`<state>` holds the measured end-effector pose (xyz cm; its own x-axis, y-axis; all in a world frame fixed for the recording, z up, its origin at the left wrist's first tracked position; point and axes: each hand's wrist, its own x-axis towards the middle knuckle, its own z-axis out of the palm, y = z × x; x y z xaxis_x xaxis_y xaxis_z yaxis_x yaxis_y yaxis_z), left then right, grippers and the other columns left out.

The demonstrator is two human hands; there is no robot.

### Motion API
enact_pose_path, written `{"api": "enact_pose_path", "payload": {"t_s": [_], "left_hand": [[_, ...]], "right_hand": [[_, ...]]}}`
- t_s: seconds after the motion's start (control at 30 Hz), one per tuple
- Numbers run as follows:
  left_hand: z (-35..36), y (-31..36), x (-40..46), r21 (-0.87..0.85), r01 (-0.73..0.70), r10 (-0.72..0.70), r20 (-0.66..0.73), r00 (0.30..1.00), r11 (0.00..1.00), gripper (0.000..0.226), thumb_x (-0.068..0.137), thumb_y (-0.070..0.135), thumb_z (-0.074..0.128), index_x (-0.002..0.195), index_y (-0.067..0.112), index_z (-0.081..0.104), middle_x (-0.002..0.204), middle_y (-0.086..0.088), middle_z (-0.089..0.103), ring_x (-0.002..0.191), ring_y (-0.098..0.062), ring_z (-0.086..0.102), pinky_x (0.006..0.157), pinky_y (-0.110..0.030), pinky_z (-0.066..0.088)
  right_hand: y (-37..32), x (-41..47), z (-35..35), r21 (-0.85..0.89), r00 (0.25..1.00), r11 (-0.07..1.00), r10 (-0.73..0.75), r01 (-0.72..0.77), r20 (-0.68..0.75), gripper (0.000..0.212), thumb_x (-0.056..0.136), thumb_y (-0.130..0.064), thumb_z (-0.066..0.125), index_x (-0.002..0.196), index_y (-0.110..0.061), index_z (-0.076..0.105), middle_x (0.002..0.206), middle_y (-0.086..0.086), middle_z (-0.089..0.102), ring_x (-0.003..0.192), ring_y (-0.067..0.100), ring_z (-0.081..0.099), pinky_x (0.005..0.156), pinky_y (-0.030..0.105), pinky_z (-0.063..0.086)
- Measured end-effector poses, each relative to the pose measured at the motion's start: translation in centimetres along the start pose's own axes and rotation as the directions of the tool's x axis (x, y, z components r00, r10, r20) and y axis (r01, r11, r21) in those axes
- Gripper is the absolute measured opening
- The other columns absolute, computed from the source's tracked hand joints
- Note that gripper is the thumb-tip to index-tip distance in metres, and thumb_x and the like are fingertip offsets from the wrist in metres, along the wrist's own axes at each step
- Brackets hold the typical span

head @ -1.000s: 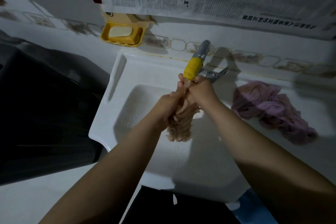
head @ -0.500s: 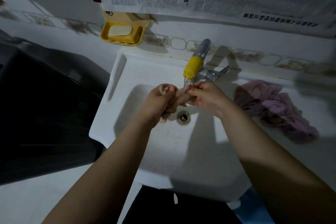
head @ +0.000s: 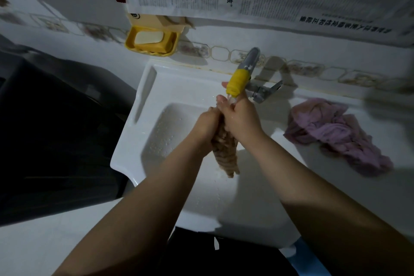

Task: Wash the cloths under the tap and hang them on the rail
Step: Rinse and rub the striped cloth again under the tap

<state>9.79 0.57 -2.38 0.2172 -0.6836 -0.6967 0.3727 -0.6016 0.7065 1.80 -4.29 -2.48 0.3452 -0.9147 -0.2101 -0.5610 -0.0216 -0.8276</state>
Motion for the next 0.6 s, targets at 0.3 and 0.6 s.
{"api": "enact_pose_path", "payload": {"t_s": [0.3, 0.6], "left_hand": [[-1.4, 4.0, -0.5, -0.231, 0.077, -0.005, 0.296, 0.955, 0.97, 0.019, 0.098, 0.011, 0.044, 0.081, 0.006, 0.053, 0.063, -0.007, 0.058, 0.056, -0.013, 0.06, 0.057, -0.023, 0.054], [-5.8, 3.6, 2.5, 0.607, -0.081, 0.269, -0.225, 0.937, 0.79, 0.026, 0.097, 0.025, 0.053, 0.088, 0.001, 0.059, 0.067, -0.004, 0.066, 0.063, -0.019, 0.062, 0.05, -0.023, 0.048]], "right_hand": [[3.7, -1.0, 1.2, 0.439, 0.834, 0.742, 0.293, -0.507, 0.467, 0.073, 0.071, -0.08, 0.019, 0.084, -0.032, 0.072, 0.104, 0.002, 0.07, 0.108, 0.023, 0.062, 0.105, 0.045, 0.041], [6.4, -0.9, -1.7, 0.598, 0.923, 0.706, 0.238, -0.379, 0.303, 0.019, 0.089, -0.026, 0.062, 0.089, -0.009, 0.07, 0.087, 0.01, 0.073, 0.08, 0.021, 0.069, 0.073, 0.033, 0.055]]}}
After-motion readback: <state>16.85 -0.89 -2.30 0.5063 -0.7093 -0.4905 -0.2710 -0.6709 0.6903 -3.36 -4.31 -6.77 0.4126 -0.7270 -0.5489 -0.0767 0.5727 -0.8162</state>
